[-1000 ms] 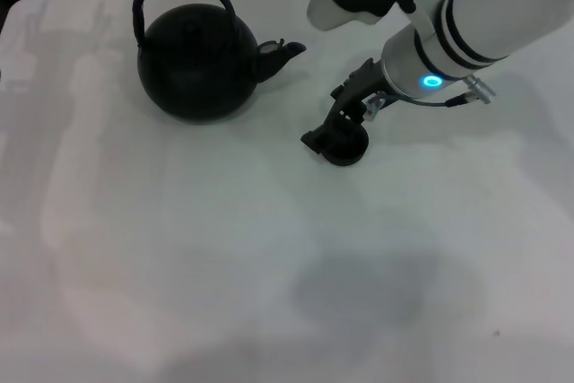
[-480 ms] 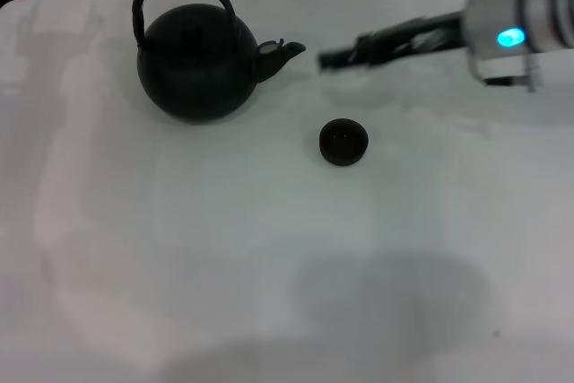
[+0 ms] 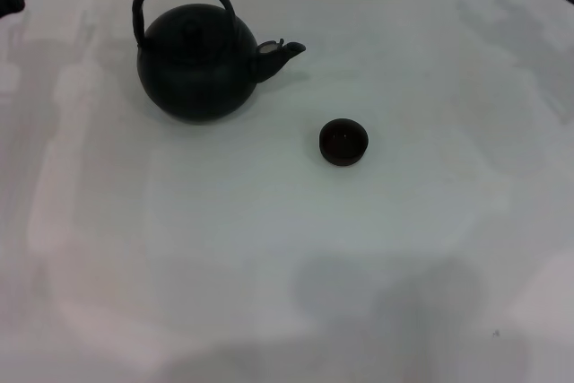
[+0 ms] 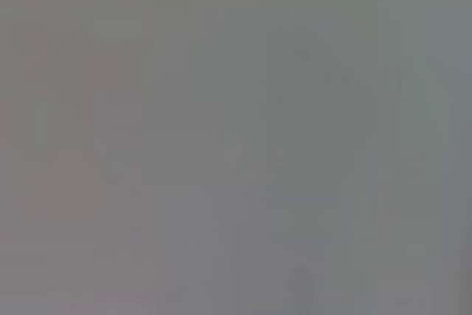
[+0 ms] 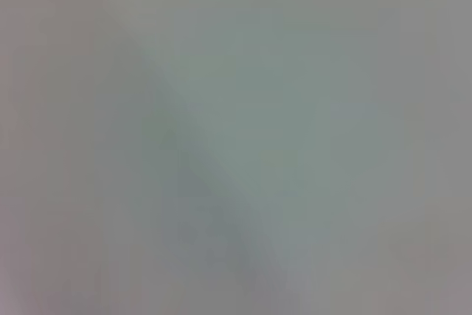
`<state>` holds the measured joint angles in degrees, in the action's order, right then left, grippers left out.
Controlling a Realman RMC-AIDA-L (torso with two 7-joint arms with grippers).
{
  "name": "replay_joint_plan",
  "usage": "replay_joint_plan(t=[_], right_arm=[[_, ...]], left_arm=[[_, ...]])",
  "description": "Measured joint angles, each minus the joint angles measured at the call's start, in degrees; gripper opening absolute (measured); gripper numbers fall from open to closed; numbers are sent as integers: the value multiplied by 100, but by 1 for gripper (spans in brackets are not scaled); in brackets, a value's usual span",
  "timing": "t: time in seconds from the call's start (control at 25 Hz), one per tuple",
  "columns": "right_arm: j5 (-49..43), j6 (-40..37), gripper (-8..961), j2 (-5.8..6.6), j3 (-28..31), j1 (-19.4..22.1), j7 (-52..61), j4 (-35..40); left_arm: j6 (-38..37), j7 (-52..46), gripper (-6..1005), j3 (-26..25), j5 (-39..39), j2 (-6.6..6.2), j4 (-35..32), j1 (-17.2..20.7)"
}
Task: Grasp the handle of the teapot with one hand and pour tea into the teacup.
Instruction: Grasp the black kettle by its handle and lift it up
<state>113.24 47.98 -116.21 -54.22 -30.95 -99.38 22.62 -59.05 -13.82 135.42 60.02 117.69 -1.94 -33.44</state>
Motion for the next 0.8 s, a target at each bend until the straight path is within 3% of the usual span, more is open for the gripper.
replay_joint_plan(t=[0.2,0.32,0.68,0.8], right_arm=[[2347,-101,865,-3,41,-65,-2704,-820],[2884,-139,864,1,56,-84,-3659,-912],[3339,-382,864,52,469,-59,-3906,-988],[3300,-580,864,64,459,-75,-3932,-991]], left_arm=[[-96,-20,887,16,-99,53,-31,239],[-448,-34,887,20,-269,84,-70,592],[-945,-319,887,18,-756,102,-88,1226],[-1154,-576,887,20,-1586,89,-60,1367]])
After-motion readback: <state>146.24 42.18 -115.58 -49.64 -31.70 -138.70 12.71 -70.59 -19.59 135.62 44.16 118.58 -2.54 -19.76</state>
